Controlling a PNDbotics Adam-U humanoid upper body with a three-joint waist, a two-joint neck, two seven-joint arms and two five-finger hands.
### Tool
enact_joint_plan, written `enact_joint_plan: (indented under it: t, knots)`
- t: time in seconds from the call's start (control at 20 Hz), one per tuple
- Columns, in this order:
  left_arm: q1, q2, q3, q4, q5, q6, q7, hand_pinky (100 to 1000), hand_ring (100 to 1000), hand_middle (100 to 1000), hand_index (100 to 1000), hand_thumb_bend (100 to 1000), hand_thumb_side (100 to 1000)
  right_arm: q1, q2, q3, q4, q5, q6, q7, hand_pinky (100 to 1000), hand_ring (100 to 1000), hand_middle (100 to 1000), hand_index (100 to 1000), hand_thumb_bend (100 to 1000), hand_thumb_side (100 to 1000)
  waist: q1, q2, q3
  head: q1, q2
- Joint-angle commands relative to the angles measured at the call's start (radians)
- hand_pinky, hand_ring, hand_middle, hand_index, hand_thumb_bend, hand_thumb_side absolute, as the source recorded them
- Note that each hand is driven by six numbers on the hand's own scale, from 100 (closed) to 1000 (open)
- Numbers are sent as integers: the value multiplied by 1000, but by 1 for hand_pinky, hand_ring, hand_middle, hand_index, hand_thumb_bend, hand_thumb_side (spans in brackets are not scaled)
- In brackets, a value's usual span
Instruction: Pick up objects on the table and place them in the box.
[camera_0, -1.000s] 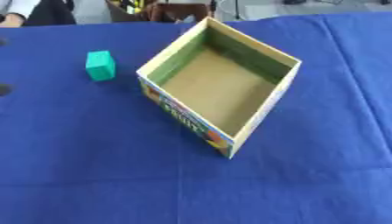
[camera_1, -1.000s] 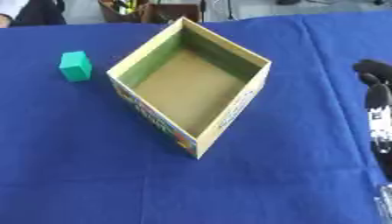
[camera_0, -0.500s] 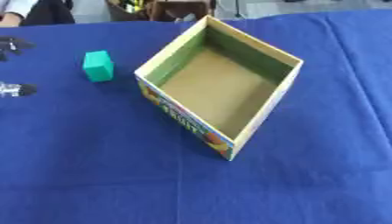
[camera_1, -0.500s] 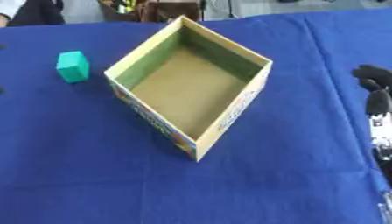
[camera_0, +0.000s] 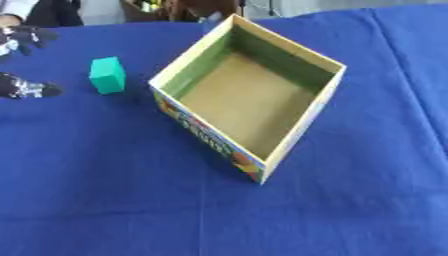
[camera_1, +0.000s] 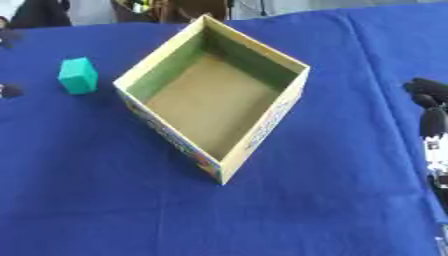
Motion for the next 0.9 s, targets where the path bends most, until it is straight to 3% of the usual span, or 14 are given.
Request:
enact_joint_plan:
  t: [0.05,0.45,0.9]
  knots:
    - [-25,21,4,0,-15,-4,13,746,852,915,1000,730,842,-13,-9,0,-19,6,-3,4,891,909,740,845,100,802,4,-15,-8,19,-17]
    - [-48,7,20,36,-47,2,27,750,854,914,1000,756,817,-35,-6,9,-19,5,-1,20,893,910,739,845,100,801,28,10,-49,53,-41]
    - [-55,26,49,60,-90,12,69,769,873,927,1000,763,805,-43,0,14,-19,17,0,31,896,912,736,842,100,799,41,37,-63,64,-58]
